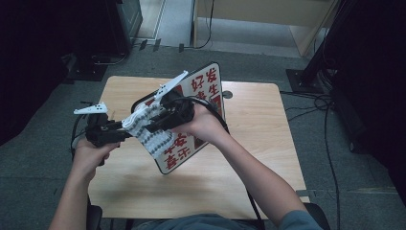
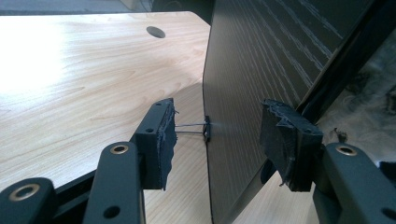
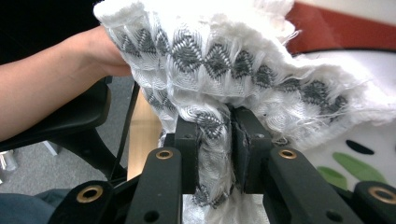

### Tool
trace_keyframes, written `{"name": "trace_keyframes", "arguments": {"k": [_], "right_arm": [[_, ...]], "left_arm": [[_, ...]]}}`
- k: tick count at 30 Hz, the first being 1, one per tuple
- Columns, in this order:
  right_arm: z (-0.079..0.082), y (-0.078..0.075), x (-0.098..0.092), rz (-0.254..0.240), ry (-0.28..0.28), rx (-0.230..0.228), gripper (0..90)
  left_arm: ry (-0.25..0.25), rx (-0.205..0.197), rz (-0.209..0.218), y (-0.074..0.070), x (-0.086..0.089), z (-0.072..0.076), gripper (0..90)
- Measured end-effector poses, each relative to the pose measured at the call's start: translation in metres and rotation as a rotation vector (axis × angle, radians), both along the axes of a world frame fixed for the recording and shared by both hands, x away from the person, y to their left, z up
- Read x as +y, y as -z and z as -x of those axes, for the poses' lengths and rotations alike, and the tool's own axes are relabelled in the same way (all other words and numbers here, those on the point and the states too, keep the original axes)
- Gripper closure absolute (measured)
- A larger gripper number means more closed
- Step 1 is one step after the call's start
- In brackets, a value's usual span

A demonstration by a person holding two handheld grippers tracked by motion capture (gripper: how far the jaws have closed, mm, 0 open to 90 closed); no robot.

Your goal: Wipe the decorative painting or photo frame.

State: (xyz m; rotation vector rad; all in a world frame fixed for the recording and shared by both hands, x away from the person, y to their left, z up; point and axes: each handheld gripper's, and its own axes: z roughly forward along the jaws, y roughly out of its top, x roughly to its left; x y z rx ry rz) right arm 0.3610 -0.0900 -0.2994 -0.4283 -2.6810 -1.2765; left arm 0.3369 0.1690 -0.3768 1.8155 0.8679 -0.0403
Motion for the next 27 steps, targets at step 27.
{"name": "trace_keyframes", "arguments": {"k": [27], "right_arm": [[0.006,0.025,-0.002,0.009,-0.008,0.019,74.5]], "left_arm": [[0.006,0.004,0.002,0.001,0.001,0.000,47.8]]}}
